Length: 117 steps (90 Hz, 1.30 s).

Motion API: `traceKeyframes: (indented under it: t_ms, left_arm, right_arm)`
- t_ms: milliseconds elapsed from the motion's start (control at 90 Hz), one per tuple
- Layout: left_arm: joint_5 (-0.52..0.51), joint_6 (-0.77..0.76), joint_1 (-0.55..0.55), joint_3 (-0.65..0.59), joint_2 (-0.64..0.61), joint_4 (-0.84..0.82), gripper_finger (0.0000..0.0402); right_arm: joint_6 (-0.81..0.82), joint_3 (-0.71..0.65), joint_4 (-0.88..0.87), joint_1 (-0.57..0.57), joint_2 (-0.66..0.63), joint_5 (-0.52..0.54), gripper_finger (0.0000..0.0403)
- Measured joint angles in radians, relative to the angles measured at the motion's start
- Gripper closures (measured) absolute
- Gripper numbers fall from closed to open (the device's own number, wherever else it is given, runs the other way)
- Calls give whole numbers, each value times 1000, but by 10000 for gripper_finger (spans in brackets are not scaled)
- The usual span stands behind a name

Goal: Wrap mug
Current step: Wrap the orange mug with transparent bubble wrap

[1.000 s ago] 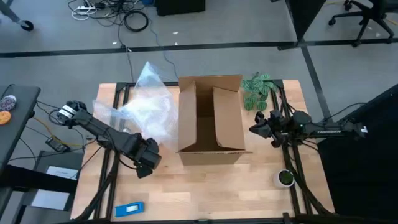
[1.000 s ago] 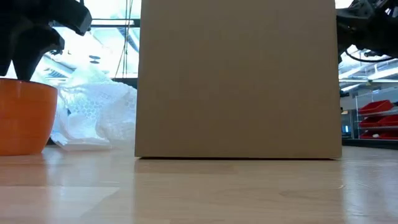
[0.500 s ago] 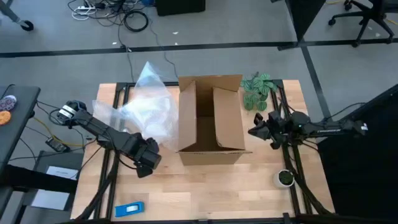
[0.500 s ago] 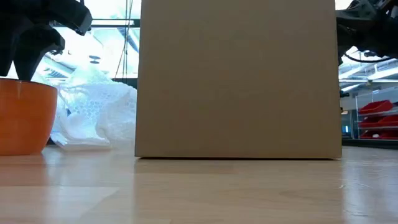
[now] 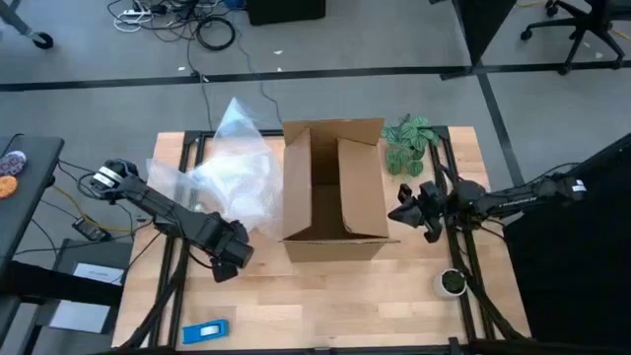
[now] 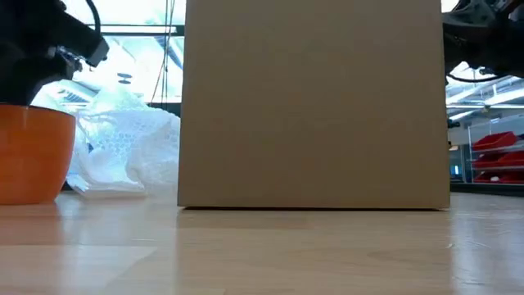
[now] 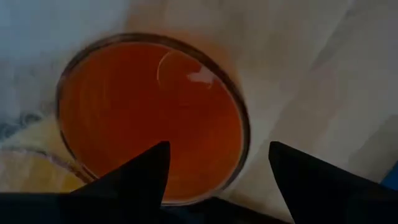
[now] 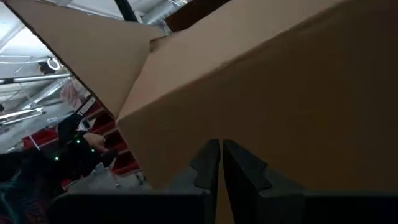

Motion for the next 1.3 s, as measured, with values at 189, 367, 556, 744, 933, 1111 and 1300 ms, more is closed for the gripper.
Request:
traceKeyframes:
  t_ms: [189,367,556,744,933,1111,1300]
  left_arm:
    - [-27,7,0,-3,0,47,143]
    - [-27,7,1,-82,1,149,143]
    - [-27,7,1,-125,0,200,143]
    - [-25,32,0,-179,0,220,159]
    - [-19,36,1,-208,1,227,215]
    - [-18,50,0,-208,1,238,276]
    - [-12,59,0,-207,1,249,324]
  right_arm:
    - [5,0,1,0,28,43,401]
    - [37,0,34,0,57,42,401]
    - [31,0,43,-1,84,41,401]
    - [27,0,108,-2,106,42,401]
    - [-17,45,113,-1,143,36,401]
    - [-60,95,112,-1,199,36,401]
    - [-61,118,114,-2,256,36,401]
